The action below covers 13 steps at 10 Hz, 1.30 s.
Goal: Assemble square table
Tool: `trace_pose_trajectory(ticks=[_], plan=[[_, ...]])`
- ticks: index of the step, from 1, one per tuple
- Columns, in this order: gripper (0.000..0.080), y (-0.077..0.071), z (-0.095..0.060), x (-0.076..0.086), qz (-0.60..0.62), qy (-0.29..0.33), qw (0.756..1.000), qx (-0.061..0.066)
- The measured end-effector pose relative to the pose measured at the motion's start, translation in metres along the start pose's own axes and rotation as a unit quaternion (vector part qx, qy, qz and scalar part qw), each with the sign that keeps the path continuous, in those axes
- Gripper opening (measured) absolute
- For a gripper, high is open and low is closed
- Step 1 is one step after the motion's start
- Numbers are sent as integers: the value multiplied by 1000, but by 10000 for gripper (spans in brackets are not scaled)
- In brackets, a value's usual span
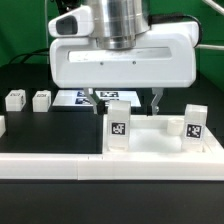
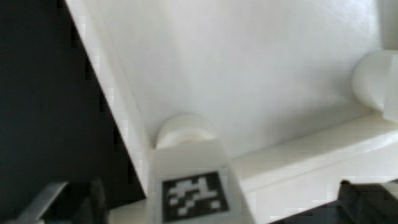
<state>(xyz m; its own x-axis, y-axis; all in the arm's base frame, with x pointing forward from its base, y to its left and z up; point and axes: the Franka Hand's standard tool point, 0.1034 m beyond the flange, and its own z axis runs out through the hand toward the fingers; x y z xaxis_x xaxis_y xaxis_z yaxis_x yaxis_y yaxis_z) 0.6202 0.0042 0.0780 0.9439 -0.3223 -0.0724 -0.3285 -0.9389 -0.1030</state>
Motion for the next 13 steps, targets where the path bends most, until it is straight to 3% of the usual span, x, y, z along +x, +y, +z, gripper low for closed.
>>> trace_pose_trajectory(ticks=[2, 4, 5, 6, 8, 11, 13], plan=[[649, 0, 1, 0, 0, 3, 1000, -1], [362, 1, 1, 0, 1, 3, 1000, -2], [362, 1, 1, 0, 4, 3, 1000, -2], [289, 2, 2, 0, 16, 2, 1000, -2], [289, 2, 2, -1, 30, 2, 1000, -1], [289, 0, 2, 0, 152, 3, 988, -1], [290, -4, 3, 0, 332, 6, 943, 5]])
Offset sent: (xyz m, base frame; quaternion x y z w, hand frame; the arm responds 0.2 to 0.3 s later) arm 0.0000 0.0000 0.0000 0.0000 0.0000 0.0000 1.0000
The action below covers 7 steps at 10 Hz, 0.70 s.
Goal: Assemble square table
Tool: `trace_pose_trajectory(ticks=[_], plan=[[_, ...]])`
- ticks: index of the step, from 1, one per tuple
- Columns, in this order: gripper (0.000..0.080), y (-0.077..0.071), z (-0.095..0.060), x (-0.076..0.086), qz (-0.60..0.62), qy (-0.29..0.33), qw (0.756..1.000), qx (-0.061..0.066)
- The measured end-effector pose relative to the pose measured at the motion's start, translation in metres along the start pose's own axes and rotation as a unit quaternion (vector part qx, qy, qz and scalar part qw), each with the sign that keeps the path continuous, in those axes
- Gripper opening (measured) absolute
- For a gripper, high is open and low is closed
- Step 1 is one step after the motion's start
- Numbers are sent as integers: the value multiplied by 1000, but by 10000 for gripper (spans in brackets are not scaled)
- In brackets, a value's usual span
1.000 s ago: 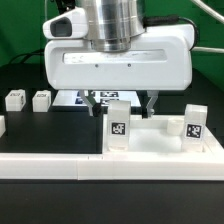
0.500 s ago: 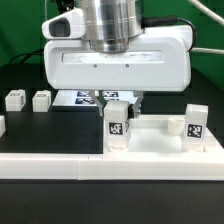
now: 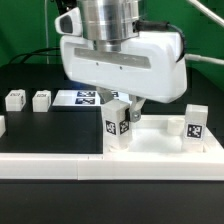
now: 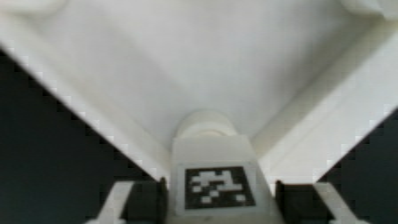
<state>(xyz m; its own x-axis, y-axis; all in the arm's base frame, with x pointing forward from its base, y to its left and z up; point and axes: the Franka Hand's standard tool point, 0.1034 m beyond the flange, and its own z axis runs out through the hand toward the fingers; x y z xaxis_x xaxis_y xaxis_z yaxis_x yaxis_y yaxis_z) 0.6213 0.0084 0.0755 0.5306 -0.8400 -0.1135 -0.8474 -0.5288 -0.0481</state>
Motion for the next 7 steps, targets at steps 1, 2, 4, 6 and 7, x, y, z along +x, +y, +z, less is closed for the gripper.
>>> trace_pose_trajectory(ticks=[1, 2, 4, 6, 7], plan=[[290, -1, 0, 0, 63, -4, 998, 5], [290, -3, 1, -3, 91, -4, 996, 5], [290, -3, 2, -2, 286, -26, 957, 37], [291, -4, 2, -3, 334, -27, 942, 36], [291, -4, 3, -3, 327, -26, 944, 35]])
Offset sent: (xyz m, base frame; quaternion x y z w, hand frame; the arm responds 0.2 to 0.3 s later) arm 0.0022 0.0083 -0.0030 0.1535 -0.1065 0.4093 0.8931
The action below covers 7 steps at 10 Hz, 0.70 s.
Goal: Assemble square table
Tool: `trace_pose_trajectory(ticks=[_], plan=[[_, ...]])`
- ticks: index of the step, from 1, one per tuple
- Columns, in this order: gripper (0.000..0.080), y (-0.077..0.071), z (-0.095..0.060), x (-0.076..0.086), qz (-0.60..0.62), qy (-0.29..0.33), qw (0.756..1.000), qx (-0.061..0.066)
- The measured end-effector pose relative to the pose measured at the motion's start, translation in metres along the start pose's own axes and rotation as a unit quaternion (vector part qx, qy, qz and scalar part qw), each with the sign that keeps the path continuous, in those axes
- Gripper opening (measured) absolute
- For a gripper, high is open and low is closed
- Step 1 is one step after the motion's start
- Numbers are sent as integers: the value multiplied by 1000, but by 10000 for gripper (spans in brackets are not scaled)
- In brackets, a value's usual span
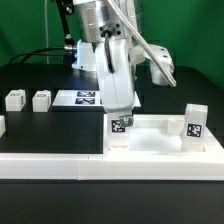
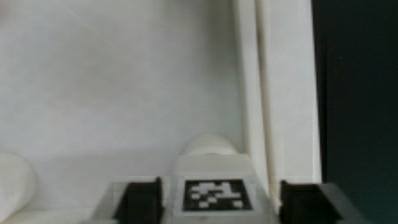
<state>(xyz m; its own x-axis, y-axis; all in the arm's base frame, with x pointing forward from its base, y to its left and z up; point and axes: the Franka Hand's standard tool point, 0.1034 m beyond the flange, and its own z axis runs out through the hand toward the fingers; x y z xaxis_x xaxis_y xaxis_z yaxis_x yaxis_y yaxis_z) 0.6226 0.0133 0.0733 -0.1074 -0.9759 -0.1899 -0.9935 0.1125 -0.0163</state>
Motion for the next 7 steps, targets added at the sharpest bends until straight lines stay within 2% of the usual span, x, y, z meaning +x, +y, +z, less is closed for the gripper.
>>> trace_pose_trajectory(ticks=[1, 2, 3, 4, 5, 7], plan=[[480, 0, 0, 0, -10, 0, 1000, 0], [611, 1, 1, 1, -86, 5, 996, -2], [611, 2, 3, 0, -193, 8, 981, -3], [637, 4, 3, -1, -251, 5, 968, -6], [647, 3, 3, 0, -253, 5, 967, -6], [649, 3, 3, 2, -331, 7, 944, -8]])
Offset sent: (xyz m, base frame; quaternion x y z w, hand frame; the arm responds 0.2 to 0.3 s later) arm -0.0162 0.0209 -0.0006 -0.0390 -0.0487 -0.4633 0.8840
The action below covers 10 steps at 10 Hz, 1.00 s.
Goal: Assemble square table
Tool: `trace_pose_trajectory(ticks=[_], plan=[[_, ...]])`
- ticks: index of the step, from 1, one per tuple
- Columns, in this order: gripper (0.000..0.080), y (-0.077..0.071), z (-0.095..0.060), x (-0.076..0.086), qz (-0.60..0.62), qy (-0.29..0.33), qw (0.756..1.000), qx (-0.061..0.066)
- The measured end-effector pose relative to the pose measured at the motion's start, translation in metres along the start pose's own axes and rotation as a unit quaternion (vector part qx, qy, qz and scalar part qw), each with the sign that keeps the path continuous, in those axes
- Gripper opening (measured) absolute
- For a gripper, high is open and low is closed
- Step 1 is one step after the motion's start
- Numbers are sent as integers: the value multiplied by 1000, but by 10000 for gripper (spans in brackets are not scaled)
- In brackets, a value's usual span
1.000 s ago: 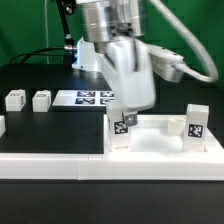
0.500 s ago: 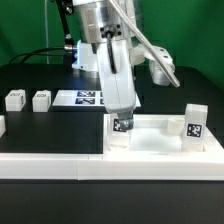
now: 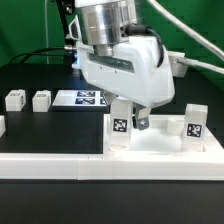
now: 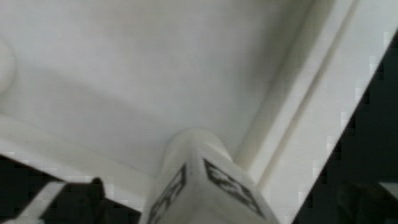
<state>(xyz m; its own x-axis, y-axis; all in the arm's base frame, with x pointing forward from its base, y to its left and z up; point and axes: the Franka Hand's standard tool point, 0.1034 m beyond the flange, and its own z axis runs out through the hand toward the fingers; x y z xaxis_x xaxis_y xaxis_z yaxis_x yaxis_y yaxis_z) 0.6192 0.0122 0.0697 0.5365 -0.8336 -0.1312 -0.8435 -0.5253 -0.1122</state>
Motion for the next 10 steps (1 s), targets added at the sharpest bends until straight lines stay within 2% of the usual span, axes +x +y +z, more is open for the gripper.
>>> trace_pose_trajectory(ticks=[1, 2, 3, 4, 5, 6, 7, 8, 9, 10], plan=[[649, 2, -1, 2, -69, 2, 998, -7], [649, 5, -2, 4, -179, 6, 983, -29], [649, 8, 2, 2, -289, 4, 956, -44], [649, 11, 5, 1, -308, 1, 950, -46], [649, 11, 4, 2, -287, 3, 957, -47], [545, 11, 5, 2, -279, 3, 959, -46], [545, 11, 5, 1, -247, 4, 968, -46], [368, 11, 5, 1, -211, 6, 976, -46], [288, 11, 5, 1, -172, 8, 984, -46], [288, 11, 5, 1, -135, 9, 990, -45]])
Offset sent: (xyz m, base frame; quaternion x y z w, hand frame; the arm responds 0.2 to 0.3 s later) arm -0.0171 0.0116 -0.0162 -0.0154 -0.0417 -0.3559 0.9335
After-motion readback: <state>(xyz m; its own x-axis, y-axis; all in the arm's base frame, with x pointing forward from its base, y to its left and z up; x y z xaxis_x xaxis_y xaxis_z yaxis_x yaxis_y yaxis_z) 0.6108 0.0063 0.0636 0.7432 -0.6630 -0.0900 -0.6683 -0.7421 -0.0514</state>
